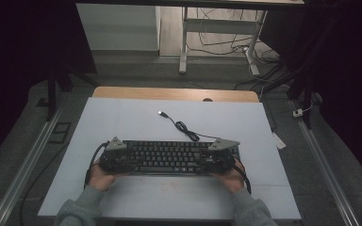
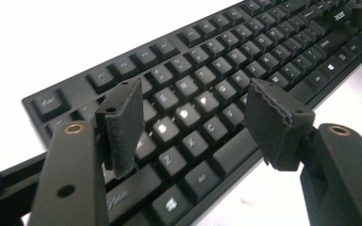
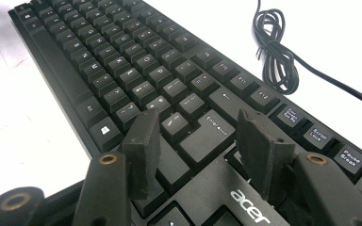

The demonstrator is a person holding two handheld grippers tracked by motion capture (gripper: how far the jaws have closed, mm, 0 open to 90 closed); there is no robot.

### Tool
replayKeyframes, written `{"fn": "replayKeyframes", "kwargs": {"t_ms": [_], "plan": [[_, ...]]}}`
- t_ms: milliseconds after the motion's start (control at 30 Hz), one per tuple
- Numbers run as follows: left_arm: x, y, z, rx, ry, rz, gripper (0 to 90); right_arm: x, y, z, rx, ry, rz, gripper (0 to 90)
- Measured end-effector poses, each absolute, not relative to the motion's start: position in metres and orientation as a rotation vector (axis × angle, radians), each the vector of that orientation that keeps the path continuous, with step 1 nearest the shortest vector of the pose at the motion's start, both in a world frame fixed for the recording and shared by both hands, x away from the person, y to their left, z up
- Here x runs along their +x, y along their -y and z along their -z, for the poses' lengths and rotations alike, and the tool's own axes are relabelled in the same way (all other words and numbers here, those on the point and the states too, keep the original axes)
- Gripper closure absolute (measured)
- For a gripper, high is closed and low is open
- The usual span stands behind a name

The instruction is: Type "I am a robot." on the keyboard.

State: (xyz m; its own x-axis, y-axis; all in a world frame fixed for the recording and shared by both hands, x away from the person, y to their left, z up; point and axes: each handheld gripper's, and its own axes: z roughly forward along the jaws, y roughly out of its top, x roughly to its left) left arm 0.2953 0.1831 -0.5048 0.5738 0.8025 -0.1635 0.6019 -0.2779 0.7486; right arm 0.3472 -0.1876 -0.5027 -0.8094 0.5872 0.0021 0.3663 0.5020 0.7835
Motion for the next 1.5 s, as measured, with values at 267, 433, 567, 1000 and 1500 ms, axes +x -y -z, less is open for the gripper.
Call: {"fn": "replayKeyframes", "kwargs": {"t_ms": [267, 433, 567, 1000, 1500], "plan": [[0.281, -0.196, 0.507, 1.977, -1.143, -0.340, 36.5, 0.347, 0.186, 0.502, 0.801, -2.481, -1.211, 50.8], [0.277, -0.199, 0.509, 1.982, -1.149, -0.347, 35.7, 0.348, 0.182, 0.498, 0.785, -2.466, -1.232, 55.3], [0.278, -0.198, 0.510, 1.996, -1.140, -0.346, 35.2, 0.350, 0.174, 0.493, 0.745, -2.484, -1.270, 68.9], [0.281, -0.199, 0.513, 2.001, -1.142, -0.334, 34.5, 0.357, 0.130, 0.503, 0.664, -2.670, -1.231, 89.6], [0.281, -0.199, 0.512, 2.005, -1.135, -0.338, 34.2, 0.354, 0.117, 0.513, 0.645, -2.719, -1.176, 89.6]]}}
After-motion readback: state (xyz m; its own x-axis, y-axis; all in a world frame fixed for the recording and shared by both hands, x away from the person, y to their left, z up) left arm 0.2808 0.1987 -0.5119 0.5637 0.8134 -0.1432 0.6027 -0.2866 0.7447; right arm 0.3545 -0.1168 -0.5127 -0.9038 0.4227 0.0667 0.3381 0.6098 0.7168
